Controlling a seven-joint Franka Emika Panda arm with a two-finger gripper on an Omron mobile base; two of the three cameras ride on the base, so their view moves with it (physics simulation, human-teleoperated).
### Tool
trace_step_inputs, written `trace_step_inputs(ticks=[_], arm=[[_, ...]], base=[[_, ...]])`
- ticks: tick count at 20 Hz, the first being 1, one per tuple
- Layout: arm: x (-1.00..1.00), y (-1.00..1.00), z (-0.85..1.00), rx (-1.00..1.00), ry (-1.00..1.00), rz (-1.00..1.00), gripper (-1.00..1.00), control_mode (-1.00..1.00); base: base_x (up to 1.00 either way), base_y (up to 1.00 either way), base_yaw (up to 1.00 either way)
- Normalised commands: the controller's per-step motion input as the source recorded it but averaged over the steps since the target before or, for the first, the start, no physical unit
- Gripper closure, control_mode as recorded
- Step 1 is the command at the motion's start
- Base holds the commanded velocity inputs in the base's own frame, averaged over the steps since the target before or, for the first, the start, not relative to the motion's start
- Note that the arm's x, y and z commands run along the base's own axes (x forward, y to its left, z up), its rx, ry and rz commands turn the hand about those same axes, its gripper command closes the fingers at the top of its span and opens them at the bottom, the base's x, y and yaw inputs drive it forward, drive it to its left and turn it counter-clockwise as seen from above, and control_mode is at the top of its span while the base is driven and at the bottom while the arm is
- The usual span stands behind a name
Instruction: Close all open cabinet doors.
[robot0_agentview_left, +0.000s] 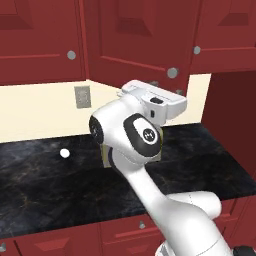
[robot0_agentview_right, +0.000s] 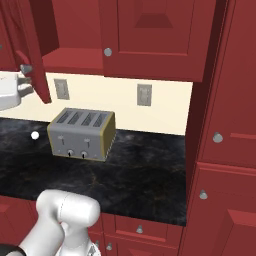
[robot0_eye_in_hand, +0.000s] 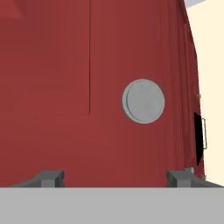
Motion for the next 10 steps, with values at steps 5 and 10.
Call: trace_step_inputs(ticks=[5,10], arm=[[0.38,-0.47,0.0,0.02,0.0,0.23,-1.0,-1.0],[0.41,-0.45,0.0,0.01,0.0,0.23,-1.0,-1.0]], base=[[0.0,0.0,0.0],[0.0,0.0,0.0]])
